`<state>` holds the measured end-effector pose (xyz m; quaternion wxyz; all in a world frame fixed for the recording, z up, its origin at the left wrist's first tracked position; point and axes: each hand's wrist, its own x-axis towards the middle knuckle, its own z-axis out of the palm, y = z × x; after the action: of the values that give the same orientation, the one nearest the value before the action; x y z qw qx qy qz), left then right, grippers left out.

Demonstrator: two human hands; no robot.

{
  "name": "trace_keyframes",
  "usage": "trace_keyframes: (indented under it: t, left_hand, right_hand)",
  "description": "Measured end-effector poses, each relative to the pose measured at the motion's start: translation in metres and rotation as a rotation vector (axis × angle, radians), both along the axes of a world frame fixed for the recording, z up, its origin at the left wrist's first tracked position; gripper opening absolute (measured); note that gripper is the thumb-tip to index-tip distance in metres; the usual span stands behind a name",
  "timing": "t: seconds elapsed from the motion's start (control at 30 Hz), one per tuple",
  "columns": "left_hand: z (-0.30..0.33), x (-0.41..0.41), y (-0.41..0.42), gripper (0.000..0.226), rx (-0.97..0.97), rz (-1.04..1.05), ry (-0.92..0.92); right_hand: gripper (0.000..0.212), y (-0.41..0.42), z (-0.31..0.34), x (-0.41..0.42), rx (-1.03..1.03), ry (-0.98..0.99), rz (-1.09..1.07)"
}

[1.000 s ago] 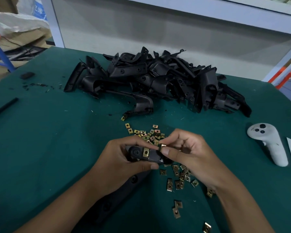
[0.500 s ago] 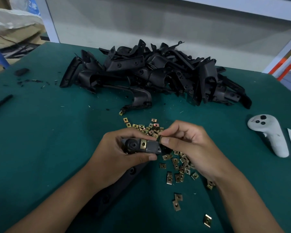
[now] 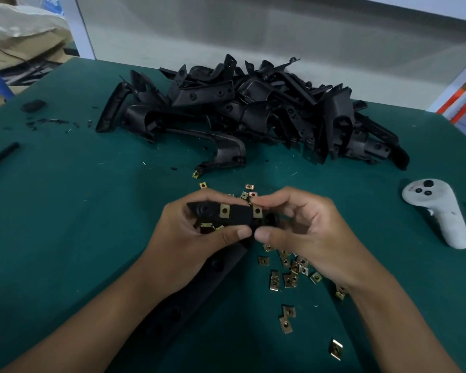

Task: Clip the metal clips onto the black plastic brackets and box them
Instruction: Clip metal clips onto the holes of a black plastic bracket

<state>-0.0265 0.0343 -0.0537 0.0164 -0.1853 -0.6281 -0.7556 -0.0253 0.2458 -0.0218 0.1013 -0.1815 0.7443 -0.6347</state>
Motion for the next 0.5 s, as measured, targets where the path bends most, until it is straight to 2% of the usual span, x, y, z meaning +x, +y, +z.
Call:
trace_keyframes:
  t: [0.07,0.27,0.5]
  left_hand:
    - [-0.001,-0.001,0.0,0.024,0.015,0.01,0.009]
    - [0.0,-0.002,-0.001,0.025,-0.019,0.016,0.018]
    - [-0.001,0.0,0.0,0.025,0.022,0.005,-0.019]
  right_hand:
    - [0.036,-0.002,-0.002,-0.001,0.024,0.033,-0.023]
    - [0.036,-0.013,-0.012,-0.001,0.033,0.123,-0.186]
    - [0.029,-0.009,-0.007,0.0,0.092,0.179,-0.133]
